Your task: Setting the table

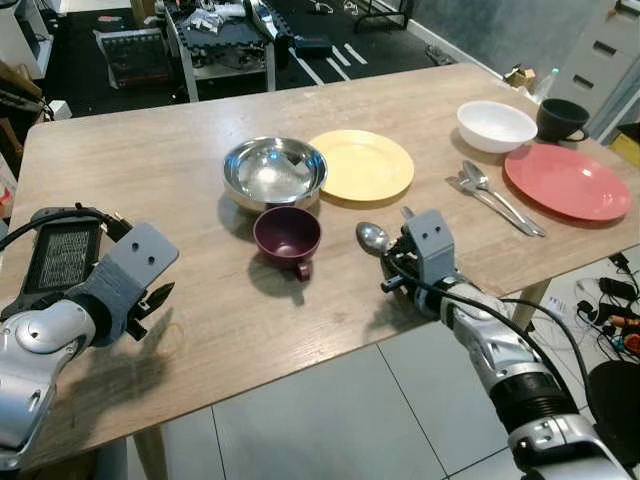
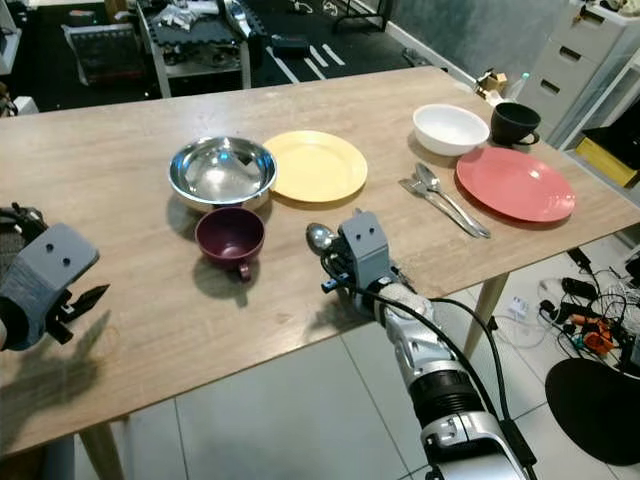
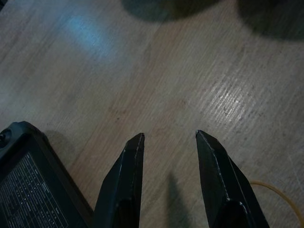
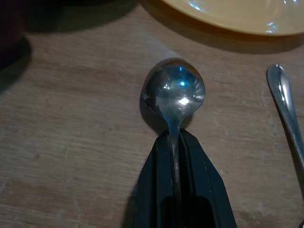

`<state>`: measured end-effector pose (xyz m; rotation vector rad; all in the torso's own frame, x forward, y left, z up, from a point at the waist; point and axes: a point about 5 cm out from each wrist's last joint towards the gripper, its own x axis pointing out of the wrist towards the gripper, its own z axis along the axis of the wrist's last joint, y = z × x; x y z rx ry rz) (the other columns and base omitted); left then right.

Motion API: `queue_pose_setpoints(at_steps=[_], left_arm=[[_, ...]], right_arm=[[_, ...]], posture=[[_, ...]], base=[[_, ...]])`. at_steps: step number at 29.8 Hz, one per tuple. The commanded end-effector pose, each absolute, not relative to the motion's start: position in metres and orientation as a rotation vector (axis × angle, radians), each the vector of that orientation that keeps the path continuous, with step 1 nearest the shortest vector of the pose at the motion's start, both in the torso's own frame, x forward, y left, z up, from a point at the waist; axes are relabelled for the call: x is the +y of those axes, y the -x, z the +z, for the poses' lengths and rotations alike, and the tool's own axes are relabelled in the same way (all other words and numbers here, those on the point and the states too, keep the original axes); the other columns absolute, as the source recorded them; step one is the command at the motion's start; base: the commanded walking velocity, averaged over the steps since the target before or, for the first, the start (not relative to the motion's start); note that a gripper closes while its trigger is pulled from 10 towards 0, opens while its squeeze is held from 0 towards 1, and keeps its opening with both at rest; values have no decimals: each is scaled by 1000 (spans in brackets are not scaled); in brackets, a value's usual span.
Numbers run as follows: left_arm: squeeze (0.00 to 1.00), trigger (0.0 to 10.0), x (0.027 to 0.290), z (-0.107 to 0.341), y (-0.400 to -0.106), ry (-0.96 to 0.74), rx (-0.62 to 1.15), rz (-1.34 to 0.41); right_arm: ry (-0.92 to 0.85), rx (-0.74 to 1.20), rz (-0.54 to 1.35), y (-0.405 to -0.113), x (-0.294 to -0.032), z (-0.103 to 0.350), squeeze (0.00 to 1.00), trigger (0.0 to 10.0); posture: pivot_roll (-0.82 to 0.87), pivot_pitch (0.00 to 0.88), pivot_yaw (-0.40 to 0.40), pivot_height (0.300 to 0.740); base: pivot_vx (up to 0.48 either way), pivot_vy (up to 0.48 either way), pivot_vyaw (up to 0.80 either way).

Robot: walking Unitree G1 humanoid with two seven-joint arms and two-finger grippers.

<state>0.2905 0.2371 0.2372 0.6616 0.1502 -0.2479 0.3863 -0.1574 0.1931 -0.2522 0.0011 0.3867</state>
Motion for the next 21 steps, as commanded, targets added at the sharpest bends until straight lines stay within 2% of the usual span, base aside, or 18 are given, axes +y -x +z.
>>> queue_pose_setpoints(at_steps=[1,4,5,7,8,9,16,17,21], left_arm=[[0,10000,237,236,-290,-666,164,-259],[0,10000,236,236,-290,-666,164,-261],[0,10000,236,235,-290,-665,165,-263],[0,10000,236,235,-290,-665,165,-263],[0,10000,235,235,-290,-664,165,-264],[0,10000,235,235,-290,-664,165,-264],[0,10000,235,236,-291,-662,163,-264],[0,10000,235,236,-291,-661,161,-264],[0,10000,233,238,-292,-650,131,-252]], right_arm=[[252,7,355,-388,-163,187,0,10000],[247,-21,328,-391,-164,190,0,10000],[240,-47,302,-393,-165,194,537,10000],[240,-47,302,-393,-165,194,537,10000],[245,-56,296,-393,-165,195,824,10000],[242,-64,288,-394,-165,195,1000,10000],[238,-111,290,-395,-163,199,980,10000],[224,-127,297,-394,-162,201,0,10000],[106,-214,346,-389,-155,212,0,10000]], posture=[[162,223,73,740],[163,223,73,740],[165,224,74,740],[165,224,74,740],[165,224,74,740],[166,223,74,740],[164,224,75,740],[164,224,75,740],[160,224,70,740]], base=[[0,0,0],[0,0,0],[0,0,0],[0,0,0],[0,0,0],[0,0,0],[0,0,0],[0,0,0],[0,0,0]])
